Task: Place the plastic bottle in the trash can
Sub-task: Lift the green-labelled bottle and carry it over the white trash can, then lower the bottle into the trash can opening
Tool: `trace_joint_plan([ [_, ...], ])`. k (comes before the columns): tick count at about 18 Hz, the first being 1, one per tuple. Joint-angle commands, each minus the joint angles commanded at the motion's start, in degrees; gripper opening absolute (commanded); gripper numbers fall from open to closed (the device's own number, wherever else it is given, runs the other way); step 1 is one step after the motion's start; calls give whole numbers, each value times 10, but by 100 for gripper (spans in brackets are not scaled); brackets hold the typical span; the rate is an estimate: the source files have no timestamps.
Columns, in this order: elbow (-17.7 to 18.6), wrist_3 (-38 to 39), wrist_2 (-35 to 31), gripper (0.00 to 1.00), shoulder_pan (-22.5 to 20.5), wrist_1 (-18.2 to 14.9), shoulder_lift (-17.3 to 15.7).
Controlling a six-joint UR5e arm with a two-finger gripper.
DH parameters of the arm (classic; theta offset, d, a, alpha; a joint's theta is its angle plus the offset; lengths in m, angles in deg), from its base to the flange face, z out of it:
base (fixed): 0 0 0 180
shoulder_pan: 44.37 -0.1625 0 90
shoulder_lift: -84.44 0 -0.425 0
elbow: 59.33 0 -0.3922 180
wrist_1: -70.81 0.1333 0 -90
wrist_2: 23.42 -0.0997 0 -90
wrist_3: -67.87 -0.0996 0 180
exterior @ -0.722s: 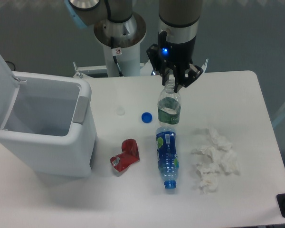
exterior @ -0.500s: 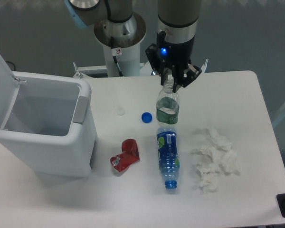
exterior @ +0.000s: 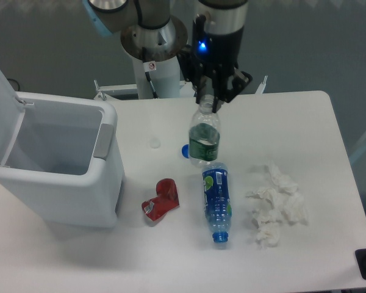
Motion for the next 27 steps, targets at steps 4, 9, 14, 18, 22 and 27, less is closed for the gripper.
trace_joint_plan([
  [4,23,53,64,0,3,6,-42],
  [9,33,99,124,0,6,7,-69],
  [14,66,119,167,0,7,19,-103],
  [18,84,129,200,0,25,35,-108],
  [22,97,129,201,0,50,36,-107],
  [27,114,130,174,0,84,33,-108],
])
